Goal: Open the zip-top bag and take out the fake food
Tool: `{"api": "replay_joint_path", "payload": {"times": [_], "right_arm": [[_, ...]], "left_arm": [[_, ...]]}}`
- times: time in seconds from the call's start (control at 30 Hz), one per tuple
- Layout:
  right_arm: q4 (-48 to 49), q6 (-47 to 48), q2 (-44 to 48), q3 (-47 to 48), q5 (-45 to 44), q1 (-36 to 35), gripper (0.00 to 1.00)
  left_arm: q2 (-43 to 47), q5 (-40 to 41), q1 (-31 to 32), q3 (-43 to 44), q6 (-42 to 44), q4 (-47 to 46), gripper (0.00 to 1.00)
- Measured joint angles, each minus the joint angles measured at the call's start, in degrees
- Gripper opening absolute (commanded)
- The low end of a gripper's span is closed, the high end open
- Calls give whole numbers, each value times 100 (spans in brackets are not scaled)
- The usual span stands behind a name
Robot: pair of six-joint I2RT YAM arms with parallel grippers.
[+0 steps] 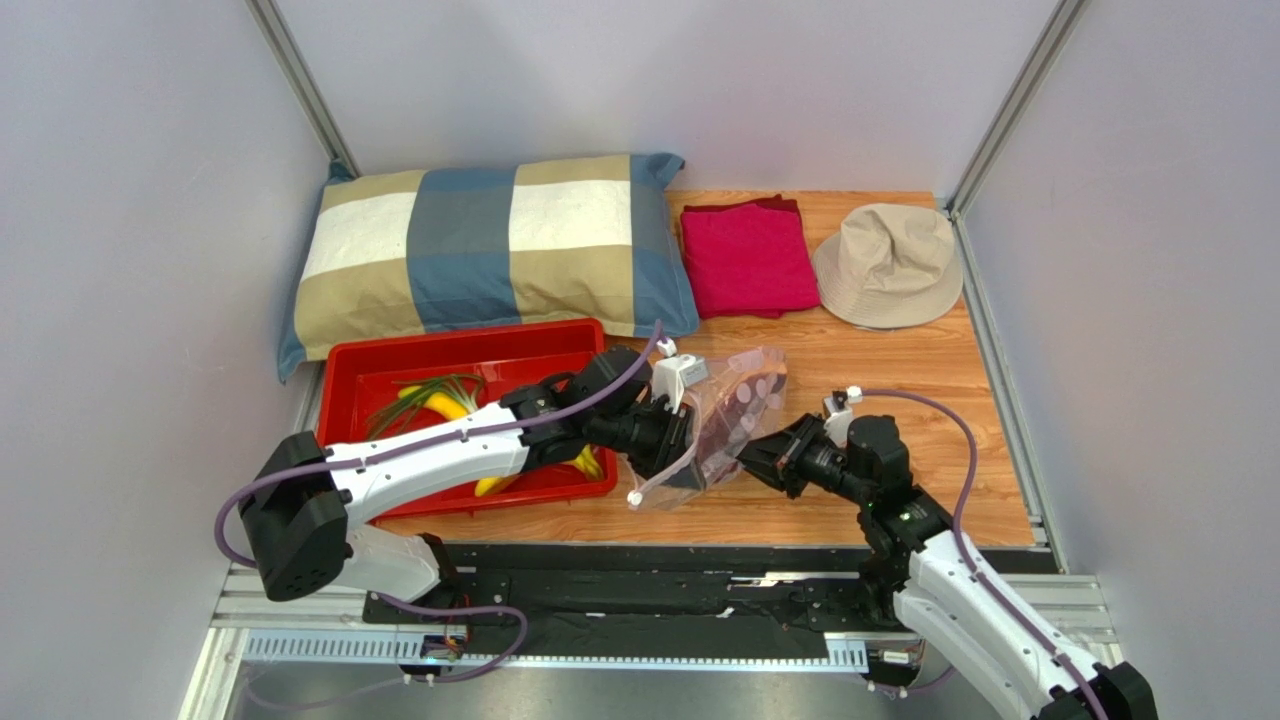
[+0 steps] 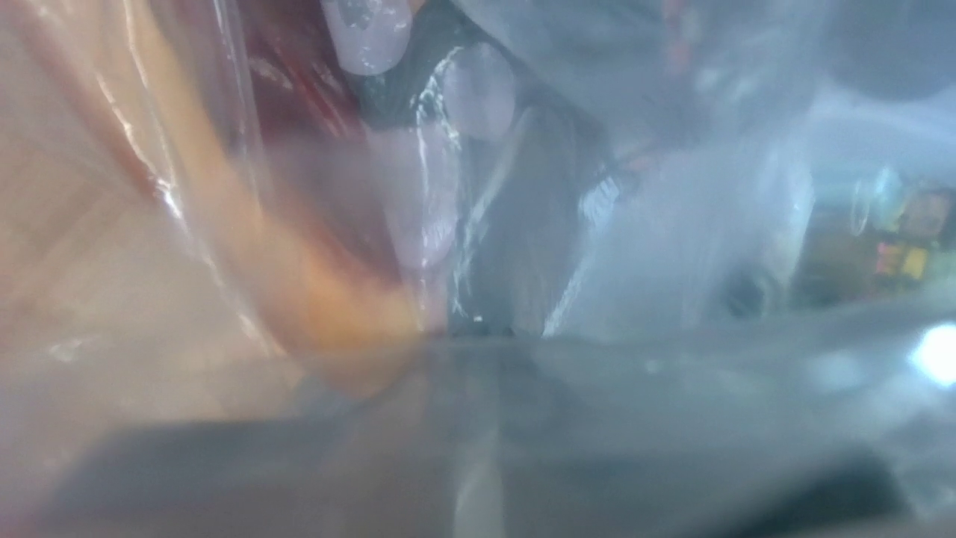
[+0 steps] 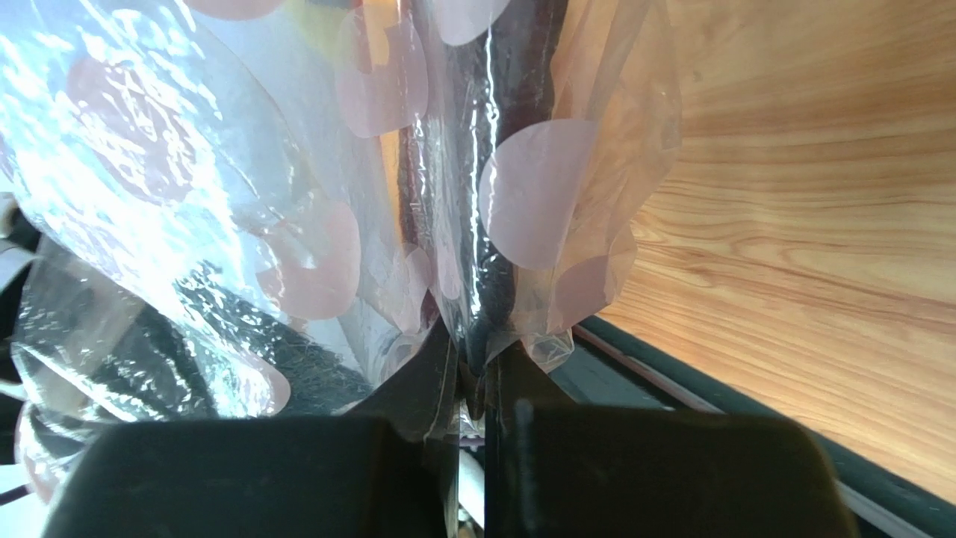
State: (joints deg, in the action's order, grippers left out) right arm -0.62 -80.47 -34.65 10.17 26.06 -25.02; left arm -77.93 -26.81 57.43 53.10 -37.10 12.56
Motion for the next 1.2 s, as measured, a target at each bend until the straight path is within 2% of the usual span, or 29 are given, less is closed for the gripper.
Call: {"api": "replay_joint_path", "payload": {"times": [0.2,0.33,0.47,0.6,0.9,1.0,1.2], "right_arm": [[0,-409,323,-61,-39,46,0],[2,-562,463,-101,-26,46,0],[4,-645,564,-101,42,48,0],[4,-686,588,-101,48,57,0],[28,-883,614,-85,17,76,0],[63,-914,614,-85,22,79,0],[144,-955,664,-85,22,79,0]], "left_arm": [[197,415,13,94,-9,216,17],[688,778,-37,96,-50,350,24],[973,1132,-173,223,-153,702,20],[697,1123,-273,505,-166,929,19],[374,901,-291,557,-304,1134,36],[341,800,-326,557,-409,1172,45],[214,546,-404,590,-649,1211,52]]}}
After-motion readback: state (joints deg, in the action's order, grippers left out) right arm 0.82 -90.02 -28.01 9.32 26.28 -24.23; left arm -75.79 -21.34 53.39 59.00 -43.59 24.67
